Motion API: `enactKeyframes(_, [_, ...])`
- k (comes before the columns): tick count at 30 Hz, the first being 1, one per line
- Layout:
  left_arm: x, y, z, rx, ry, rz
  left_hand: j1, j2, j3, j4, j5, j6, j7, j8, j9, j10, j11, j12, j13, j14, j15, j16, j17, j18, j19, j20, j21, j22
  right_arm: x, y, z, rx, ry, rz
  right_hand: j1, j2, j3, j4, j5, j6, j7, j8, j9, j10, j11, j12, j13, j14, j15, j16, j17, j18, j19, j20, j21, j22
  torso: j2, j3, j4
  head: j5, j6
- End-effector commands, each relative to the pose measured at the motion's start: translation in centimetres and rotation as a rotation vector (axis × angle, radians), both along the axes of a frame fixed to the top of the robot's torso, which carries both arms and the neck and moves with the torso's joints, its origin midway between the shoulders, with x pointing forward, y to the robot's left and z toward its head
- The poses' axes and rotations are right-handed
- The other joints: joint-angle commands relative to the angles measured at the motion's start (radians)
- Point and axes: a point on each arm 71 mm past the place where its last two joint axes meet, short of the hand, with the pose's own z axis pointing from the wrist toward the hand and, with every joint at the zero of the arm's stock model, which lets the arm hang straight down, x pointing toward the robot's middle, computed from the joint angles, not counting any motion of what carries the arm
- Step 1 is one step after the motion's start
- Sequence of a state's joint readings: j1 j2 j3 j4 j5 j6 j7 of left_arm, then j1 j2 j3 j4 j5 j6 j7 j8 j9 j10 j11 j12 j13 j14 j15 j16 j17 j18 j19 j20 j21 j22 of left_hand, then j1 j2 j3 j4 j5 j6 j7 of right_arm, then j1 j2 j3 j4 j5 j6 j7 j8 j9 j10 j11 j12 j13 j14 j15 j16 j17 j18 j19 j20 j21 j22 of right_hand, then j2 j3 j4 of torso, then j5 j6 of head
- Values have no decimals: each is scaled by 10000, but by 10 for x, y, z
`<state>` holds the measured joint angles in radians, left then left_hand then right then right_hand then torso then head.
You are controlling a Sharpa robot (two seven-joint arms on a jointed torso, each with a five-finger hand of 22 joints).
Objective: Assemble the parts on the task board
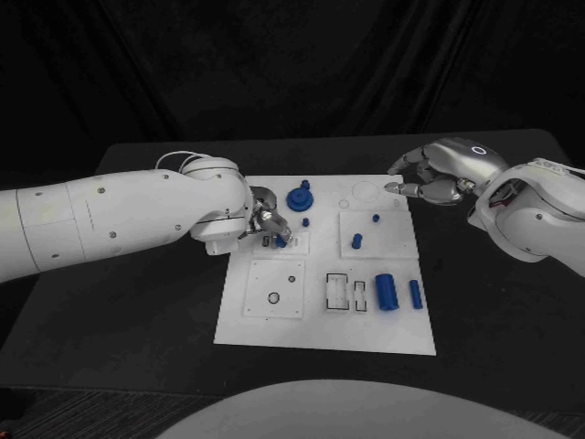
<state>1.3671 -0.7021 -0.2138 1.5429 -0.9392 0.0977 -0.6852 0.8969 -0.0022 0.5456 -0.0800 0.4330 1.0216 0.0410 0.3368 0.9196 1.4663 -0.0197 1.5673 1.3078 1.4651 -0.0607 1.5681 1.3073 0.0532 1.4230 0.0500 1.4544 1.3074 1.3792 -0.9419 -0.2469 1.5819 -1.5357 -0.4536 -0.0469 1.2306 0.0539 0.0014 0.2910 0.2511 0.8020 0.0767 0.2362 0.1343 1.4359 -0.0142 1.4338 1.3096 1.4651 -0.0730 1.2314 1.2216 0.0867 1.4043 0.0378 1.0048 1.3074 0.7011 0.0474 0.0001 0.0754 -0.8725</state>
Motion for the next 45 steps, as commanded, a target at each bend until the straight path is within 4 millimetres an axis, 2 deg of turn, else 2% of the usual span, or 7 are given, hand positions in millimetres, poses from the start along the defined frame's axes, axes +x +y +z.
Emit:
enactKeyframes(1, [-1, -2, -2, -155, 42, -136, -4, 138, 79, 5, 4, 15, -37, -39, -7, 1045, -71, 35, 2630, 1057, -45, 27, 2635, -80, 19, 4, -7, 1588, 0, -1, -2, -79, 64, -157, 135, 1, 17, -32, 47, 39, 18, -69, -14, -50, 4, -56, 592, 160, 2, -39, -3, 130, -56, 19, -52, 1300, -7, -6, 1, 23, -1])
enactKeyframes(9, [0, 0, -3, -143, 62, -126, -54, 175, 110, 21, -22, -2, -26, -84, -8, 1045, -67, 35, 2630, 1057, -48, 27, 2635, -64, -34, -5, -60, 1548, 0, -2, -3, -87, 81, -184, 135, 1, 17, -32, 47, 39, 18, -69, -14, -50, 4, -56, 592, 160, 2, -39, -3, 130, -56, 19, -52, 1300, -6, -16, 10, 15, -1])
enactKeyframes(20, [3, 3, -2, -271, -150, 127, -60, 211, 155, 1, -28, -29, -22, -130, -4, 1045, -64, 35, 2630, 1057, -47, 27, 2635, -58, -55, -9, -87, 1532, 0, -4, -4, -88, 100, -212, 154, 6, 19, -29, 52, 41, 21, -74, -24, -43, 4, -51, 604, 160, 1, -35, 2, 131, -60, 20, -64, 1297, -1, -4, 7, 4, -1])
enactKeyframes(30, [4, 5, -2, -320, -210, 181, -57, 216, 163, -5, -26, -29, -21, -134, -2, 1045, -64, 35, 2630, 1057, -47, 27, 2635, -51, -76, -10, -106, 1517, -1, -4, -5, -93, 125, -223, 154, 6, 19, -29, 52, 41, 21, -74, -24, -43, 4, -51, 604, 160, 1, -35, 2, 131, -60, 20, -64, 1297, -7, -17, 7, 25, -1])
enactKeyframes(45, [4, 2, -3, -304, -83, -41, -63, 232, 178, -6, -27, -37, -13, -150, 2, 1045, -60, 35, 2630, 1057, -47, 27, 2635, -43, -102, -11, -131, 1499, -1, -4, -7, -126, 188, -237, 154, 6, 19, -29, 52, 41, 21, -74, -24, -43, 4, -51, 604, 160, 1, -35, 2, 131, -60, 20, -64, 1297, -1, -2, 7, 57, -1])
